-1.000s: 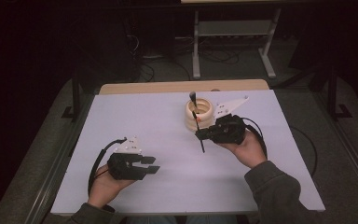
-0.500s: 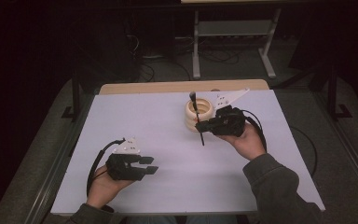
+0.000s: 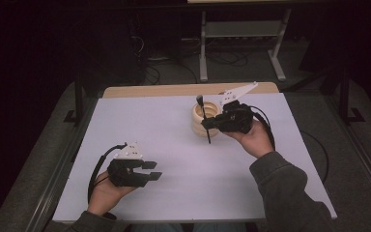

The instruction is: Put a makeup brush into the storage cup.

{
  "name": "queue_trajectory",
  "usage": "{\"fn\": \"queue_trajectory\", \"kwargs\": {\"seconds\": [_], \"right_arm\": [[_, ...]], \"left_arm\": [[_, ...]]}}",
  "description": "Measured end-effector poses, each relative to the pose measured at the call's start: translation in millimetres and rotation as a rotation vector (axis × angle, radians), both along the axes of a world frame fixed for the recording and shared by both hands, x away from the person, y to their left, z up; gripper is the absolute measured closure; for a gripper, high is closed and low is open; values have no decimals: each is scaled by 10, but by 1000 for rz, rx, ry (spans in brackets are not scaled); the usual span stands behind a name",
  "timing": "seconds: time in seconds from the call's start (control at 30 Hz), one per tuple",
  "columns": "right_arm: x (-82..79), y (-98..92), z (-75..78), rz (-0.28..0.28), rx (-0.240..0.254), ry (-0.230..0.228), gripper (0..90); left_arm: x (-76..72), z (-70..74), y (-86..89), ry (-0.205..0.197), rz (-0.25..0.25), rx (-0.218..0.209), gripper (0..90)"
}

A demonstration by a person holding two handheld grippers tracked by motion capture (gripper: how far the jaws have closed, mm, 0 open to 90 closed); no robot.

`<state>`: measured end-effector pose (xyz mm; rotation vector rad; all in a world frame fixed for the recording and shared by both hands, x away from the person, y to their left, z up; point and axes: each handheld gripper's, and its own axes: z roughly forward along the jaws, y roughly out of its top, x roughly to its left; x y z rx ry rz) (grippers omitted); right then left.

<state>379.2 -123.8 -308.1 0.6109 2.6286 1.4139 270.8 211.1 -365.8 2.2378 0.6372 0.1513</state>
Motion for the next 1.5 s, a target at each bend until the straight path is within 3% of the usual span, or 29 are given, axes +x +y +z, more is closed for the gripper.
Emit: {"fn": "queue_trajectory", "kwargs": {"seconds": [1.5], "right_arm": [[476, -17, 296, -79, 3, 0, 838]], "left_arm": [[32, 17, 140, -2, 31, -29, 522]]}}
